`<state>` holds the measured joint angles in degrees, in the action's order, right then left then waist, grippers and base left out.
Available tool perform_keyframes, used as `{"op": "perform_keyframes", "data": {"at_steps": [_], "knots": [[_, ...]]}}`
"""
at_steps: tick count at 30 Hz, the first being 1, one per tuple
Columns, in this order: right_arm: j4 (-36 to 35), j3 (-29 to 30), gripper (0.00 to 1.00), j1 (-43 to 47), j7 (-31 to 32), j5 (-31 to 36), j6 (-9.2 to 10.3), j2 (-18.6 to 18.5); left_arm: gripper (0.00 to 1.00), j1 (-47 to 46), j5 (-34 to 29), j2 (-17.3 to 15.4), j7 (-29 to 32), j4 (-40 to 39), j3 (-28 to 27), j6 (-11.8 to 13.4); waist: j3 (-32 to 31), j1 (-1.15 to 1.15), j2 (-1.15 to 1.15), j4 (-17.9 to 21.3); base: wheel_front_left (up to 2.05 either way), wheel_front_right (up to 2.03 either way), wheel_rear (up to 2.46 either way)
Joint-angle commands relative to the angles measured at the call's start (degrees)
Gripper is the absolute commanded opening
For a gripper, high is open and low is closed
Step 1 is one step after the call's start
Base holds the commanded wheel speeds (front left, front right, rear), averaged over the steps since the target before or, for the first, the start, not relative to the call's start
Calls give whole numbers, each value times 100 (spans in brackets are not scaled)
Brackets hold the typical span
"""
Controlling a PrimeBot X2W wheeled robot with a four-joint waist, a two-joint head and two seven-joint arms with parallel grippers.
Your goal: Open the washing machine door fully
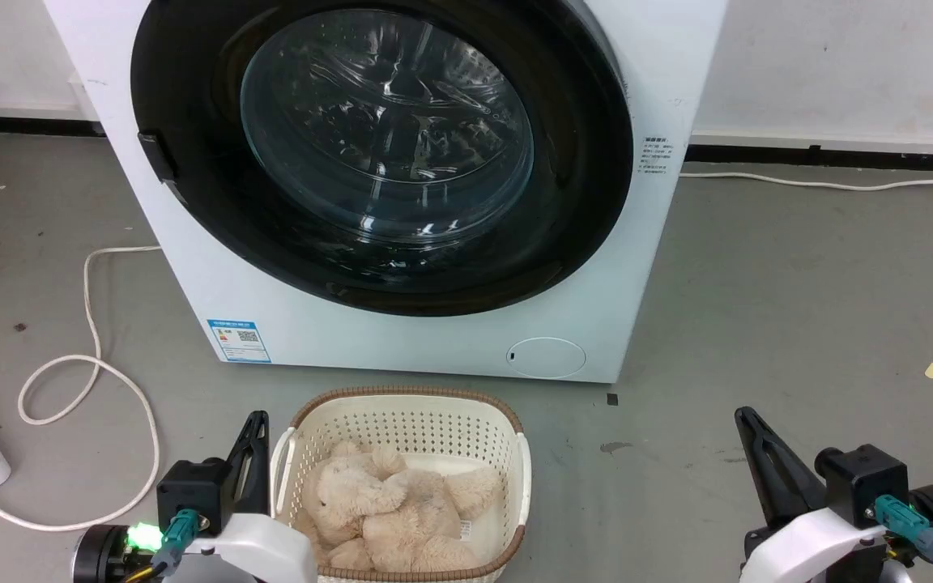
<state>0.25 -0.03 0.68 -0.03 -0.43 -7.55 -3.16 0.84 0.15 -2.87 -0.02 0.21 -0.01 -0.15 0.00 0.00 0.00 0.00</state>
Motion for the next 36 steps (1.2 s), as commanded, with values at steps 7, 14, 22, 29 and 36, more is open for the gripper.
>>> {"op": "perform_keyframes", "data": {"at_steps": [7,14,22,29,36], "knots": [[4,-1,100,2,-1,-4,-1,0,100,5,1,0,-1,4,1,-1,0,0,0,0,0,0,0],[2,4,100,10,-60,-61,-1,1,100,6,19,0,-55,17,45,16,6,0,0,-1,0,0,0],[-14,-12,100,-3,-143,-38,0,-11,100,-11,63,0,-139,34,110,50,62,0,0,-17,0,0,0],[-91,-40,100,-149,-208,-71,0,-150,100,-100,109,0,-239,21,199,101,260,0,0,-63,0,0,0],[-180,-26,100,-390,-187,-148,0,-330,100,-219,145,0,-312,-54,283,158,506,0,0,-121,0,0,0]]}}
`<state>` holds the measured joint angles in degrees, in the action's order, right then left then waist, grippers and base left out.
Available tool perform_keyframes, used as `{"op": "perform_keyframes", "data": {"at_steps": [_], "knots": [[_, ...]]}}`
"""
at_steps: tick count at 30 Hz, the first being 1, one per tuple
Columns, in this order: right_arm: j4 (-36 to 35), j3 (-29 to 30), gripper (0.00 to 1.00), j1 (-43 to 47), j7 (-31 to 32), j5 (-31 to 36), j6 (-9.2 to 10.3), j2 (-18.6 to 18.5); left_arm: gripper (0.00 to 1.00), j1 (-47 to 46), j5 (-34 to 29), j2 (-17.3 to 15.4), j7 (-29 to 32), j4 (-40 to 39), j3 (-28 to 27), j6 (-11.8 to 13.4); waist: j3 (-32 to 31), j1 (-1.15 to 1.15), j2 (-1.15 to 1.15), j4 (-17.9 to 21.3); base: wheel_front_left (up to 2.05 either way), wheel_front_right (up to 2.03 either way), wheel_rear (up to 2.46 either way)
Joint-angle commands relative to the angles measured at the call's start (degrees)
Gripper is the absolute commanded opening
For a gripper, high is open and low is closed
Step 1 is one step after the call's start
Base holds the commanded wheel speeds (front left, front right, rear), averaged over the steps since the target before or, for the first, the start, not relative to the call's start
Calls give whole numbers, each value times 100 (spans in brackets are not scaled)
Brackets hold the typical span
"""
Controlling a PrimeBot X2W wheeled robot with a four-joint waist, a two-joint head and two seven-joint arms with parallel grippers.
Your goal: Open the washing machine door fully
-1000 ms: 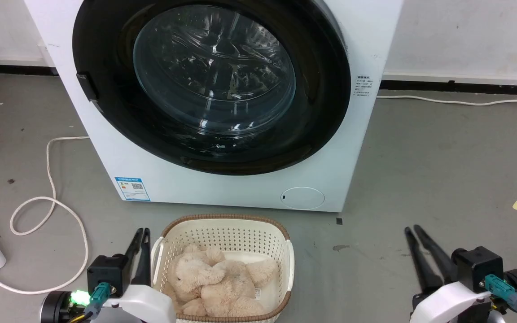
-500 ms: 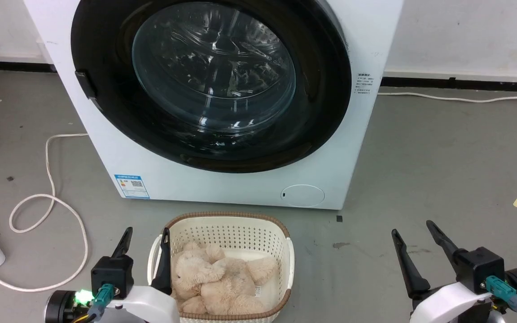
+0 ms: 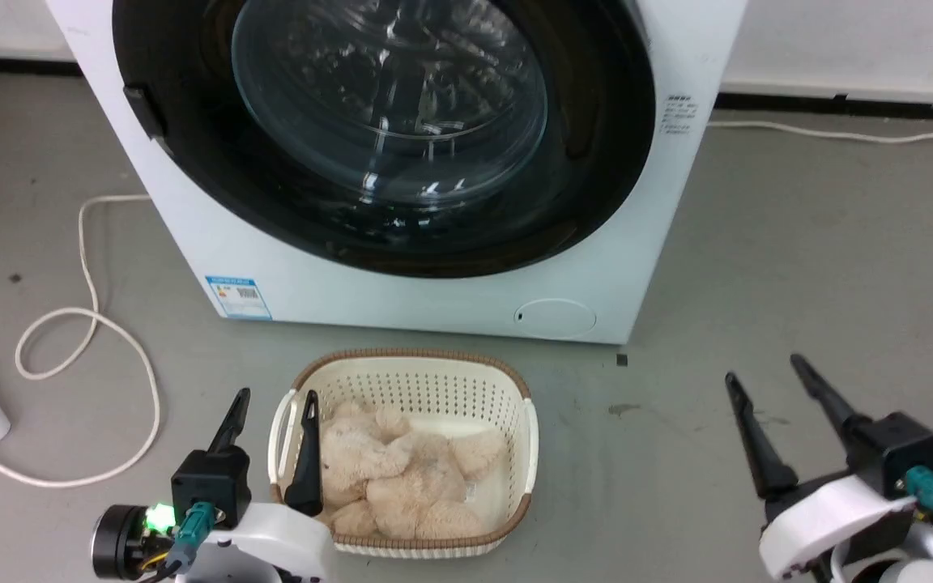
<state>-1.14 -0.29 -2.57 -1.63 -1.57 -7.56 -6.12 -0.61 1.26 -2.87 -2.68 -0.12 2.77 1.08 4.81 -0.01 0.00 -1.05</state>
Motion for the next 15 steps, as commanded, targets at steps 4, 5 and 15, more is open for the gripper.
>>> {"op": "perform_keyframes", "data": {"at_steps": [4,5,15], "knots": [[-111,6,100,-277,10,-104,2,-170,100,-164,46,0,-94,-70,65,67,192,0,0,-64,0,0,0],[-128,9,100,-335,22,-129,2,-203,100,-186,53,0,-106,-81,78,78,232,0,0,-75,0,0,0],[-167,116,0,-1067,168,-551,2,-485,100,-381,117,0,-226,-155,235,179,616,0,0,-189,0,0,0]]}}
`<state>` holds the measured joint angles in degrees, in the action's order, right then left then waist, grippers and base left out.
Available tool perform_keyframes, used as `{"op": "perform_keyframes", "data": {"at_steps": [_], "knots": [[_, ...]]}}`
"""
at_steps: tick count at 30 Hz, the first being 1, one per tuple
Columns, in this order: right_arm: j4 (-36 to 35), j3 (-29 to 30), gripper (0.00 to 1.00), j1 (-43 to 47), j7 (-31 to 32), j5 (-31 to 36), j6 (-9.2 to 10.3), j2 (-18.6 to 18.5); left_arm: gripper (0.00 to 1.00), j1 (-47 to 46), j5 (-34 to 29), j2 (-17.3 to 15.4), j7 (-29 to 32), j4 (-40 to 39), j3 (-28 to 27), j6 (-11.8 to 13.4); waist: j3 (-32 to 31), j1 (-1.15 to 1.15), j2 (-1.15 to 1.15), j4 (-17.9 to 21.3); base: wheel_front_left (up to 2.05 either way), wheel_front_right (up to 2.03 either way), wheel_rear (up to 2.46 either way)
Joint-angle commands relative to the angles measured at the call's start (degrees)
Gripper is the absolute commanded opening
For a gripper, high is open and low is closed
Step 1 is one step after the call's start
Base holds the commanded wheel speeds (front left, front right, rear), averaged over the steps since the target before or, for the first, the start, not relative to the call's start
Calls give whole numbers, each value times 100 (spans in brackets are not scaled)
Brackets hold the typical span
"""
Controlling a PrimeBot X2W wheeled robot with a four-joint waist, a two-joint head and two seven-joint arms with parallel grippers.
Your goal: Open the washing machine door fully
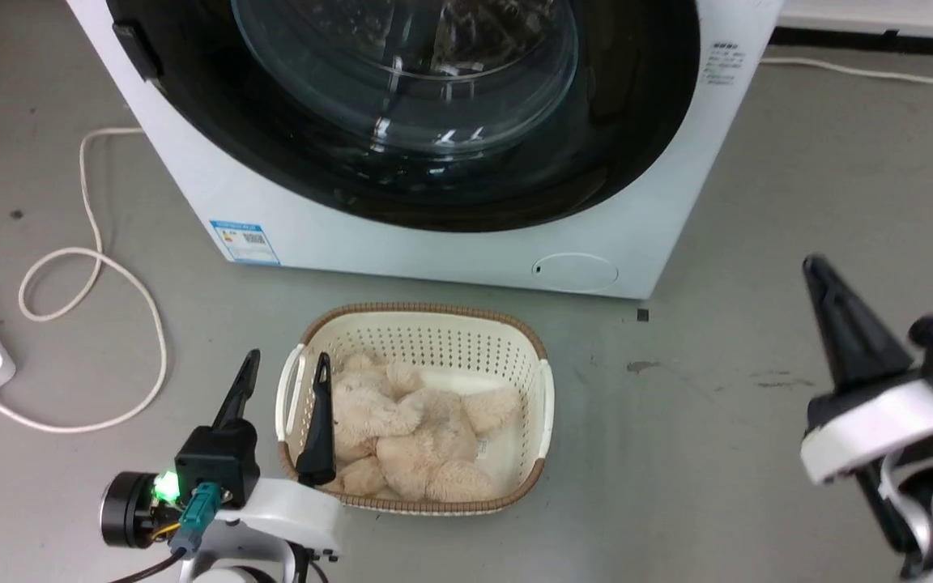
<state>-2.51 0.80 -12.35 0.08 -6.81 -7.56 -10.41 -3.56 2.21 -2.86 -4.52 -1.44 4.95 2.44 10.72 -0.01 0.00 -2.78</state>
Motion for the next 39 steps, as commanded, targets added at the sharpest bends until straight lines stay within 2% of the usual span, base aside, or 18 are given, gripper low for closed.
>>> {"op": "perform_keyframes", "data": {"at_steps": [1,8,18,26,39], "knots": [[-11,32,0,-186,16,-93,3,-60,100,-103,26,-1,-53,-28,28,52,61,1,0,-24,0,0,0],[338,209,0,-968,240,-707,3,0,100,-237,48,-1,-137,-67,96,101,280,1,0,-85,0,0,0],[1270,547,0,-2120,783,-1501,4,52,100,-384,96,-1,-257,-139,208,176,608,1,0,-221,0,0,0],[2098,929,0,-3116,1564,-2240,4,140,100,-477,158,-1,-353,-171,320,257,885,1,0,-356,0,0,0],[3691,1793,0,-4765,2631,-2985,5,126,100,-658,200,-1,-509,-236,495,344,1289,1,0,-562,0,0,0]]}}
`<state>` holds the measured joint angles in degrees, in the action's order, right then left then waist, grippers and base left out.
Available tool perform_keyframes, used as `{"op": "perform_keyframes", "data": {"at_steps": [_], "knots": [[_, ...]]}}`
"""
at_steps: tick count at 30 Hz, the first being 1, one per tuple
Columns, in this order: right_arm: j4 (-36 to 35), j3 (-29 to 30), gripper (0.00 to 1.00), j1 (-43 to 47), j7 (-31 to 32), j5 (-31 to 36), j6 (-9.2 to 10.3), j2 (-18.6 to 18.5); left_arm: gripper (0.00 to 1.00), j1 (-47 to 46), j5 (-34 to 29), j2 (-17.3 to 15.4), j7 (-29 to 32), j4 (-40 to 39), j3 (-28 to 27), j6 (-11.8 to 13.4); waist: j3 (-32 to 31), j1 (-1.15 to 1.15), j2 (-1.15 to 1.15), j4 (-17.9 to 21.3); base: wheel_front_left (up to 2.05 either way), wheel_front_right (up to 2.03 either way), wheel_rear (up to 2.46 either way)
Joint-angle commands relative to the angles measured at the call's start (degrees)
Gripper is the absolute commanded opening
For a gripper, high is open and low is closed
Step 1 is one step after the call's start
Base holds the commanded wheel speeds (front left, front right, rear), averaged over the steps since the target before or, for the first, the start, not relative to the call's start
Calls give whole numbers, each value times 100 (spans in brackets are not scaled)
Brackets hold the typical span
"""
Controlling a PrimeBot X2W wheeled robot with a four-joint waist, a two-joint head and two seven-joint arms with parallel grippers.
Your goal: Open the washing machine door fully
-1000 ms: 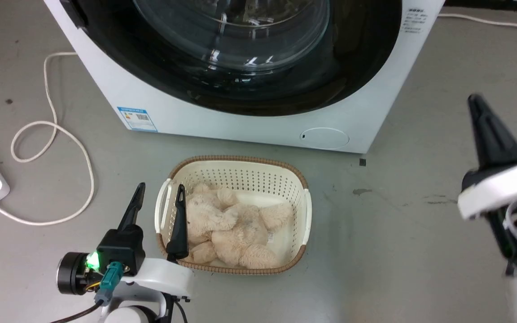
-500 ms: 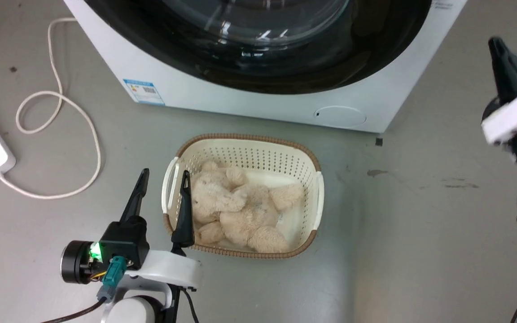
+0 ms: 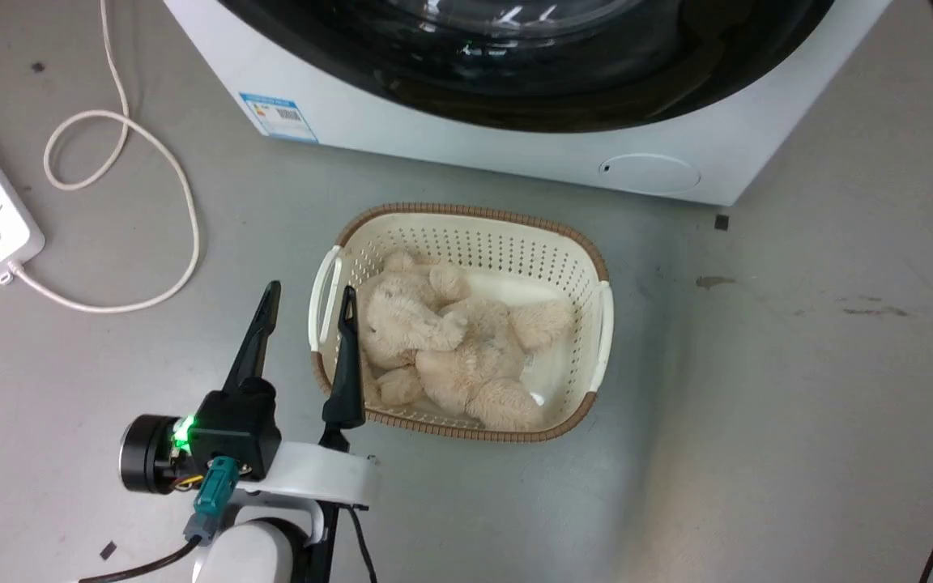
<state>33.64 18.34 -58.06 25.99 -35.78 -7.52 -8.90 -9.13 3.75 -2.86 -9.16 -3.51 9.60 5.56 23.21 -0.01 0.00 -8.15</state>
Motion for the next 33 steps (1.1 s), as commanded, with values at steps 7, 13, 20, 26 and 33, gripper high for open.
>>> {"op": "perform_keyframes", "data": {"at_steps": [7,13,20,26,33], "knots": [[639,240,0,-935,463,-242,1,-109,100,-188,72,-1,-129,-63,129,84,250,1,0,-125,0,0,0],[988,310,0,-1409,803,-324,1,-160,100,-241,126,-1,-201,-102,280,158,420,1,0,-220,0,0,0],[1261,425,0,-1729,1209,-497,2,-192,100,-305,151,-1,-272,-112,366,212,548,1,0,-314,0,0,0],[1360,539,0,-1781,1612,-734,2,-121,100,-367,185,-1,-344,-121,429,274,587,1,0,-365,0,0,0],[1349,717,0,-1482,2110,-1010,2,-106,100,-359,217,-3,-428,-65,473,304,372,1,0,-370,0,0,0]]}}
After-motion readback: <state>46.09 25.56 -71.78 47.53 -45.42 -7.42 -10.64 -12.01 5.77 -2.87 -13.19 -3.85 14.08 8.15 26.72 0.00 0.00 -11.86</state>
